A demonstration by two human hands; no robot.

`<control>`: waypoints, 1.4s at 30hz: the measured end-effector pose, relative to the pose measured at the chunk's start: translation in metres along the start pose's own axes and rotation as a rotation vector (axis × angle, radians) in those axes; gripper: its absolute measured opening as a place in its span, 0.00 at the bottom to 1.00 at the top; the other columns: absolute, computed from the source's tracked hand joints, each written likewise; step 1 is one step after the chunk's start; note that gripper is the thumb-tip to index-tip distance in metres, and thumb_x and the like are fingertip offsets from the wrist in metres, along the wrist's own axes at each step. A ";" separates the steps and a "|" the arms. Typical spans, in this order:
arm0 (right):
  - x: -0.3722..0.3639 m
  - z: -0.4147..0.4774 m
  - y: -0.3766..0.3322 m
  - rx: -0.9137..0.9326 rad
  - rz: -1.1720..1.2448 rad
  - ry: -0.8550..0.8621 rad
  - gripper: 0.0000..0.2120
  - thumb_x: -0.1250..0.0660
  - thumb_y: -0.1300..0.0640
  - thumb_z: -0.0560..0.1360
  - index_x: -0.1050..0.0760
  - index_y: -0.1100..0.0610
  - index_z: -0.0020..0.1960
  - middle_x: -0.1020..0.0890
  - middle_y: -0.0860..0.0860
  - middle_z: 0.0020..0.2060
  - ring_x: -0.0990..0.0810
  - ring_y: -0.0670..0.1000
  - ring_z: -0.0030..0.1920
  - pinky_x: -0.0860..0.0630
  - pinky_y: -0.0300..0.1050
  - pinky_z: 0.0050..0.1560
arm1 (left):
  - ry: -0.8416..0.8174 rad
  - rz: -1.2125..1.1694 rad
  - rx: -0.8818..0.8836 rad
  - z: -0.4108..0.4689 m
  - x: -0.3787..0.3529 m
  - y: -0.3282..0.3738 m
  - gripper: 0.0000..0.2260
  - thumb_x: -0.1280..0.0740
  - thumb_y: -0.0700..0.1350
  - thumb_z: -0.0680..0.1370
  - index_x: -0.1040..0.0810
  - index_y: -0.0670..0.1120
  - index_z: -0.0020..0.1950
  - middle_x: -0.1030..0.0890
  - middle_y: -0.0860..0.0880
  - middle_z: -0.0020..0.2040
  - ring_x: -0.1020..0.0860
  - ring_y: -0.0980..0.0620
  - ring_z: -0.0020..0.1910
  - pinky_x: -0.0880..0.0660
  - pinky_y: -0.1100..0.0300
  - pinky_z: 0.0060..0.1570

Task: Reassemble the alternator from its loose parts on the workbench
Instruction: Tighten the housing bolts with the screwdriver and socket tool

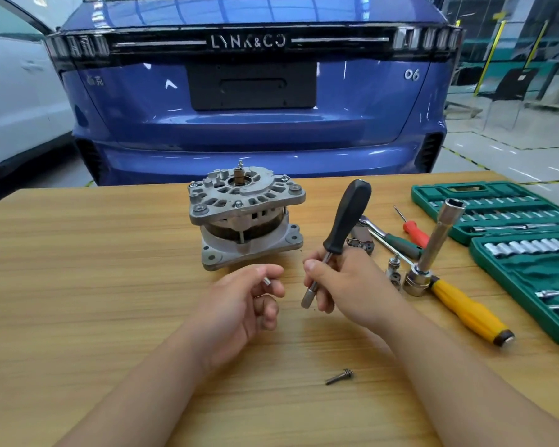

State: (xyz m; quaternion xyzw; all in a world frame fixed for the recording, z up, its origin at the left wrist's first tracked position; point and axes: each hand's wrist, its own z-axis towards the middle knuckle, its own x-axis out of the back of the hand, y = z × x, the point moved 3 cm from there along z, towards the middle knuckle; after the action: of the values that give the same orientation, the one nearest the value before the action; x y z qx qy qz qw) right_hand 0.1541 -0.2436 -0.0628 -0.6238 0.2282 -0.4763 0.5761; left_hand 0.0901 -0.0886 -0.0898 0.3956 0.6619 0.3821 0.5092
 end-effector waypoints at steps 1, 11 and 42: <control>-0.003 0.000 -0.001 0.004 0.043 -0.017 0.06 0.37 0.61 0.80 0.24 0.59 0.45 0.20 0.49 0.31 0.24 0.48 0.26 0.25 0.41 0.29 | 0.039 0.095 -0.016 0.001 0.000 -0.002 0.07 0.38 0.43 0.79 0.21 0.42 0.50 0.22 0.47 0.34 0.28 0.52 0.25 0.31 0.61 0.24; 0.013 0.013 0.000 -0.092 0.287 0.242 0.14 0.36 0.53 0.80 0.25 0.59 0.38 0.23 0.49 0.24 0.32 0.46 0.20 0.34 0.38 0.21 | -0.177 1.340 -0.463 -0.014 -0.008 -0.013 0.13 0.41 0.58 0.79 0.26 0.53 0.40 0.23 0.57 0.34 0.28 0.58 0.35 0.32 0.61 0.35; -0.006 -0.004 -0.008 0.044 0.452 0.042 0.07 0.36 0.70 0.75 0.30 0.61 0.50 0.17 0.57 0.35 0.24 0.51 0.27 0.28 0.41 0.27 | -0.037 0.433 -0.334 -0.003 -0.010 0.004 0.07 0.33 0.38 0.78 0.20 0.47 0.53 0.17 0.48 0.37 0.16 0.49 0.37 0.20 0.60 0.39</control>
State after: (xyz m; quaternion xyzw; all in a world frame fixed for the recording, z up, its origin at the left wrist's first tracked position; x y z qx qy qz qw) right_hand 0.1459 -0.2390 -0.0576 -0.5338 0.3637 -0.3531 0.6768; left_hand 0.0896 -0.0962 -0.0821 0.4454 0.4804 0.5787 0.4858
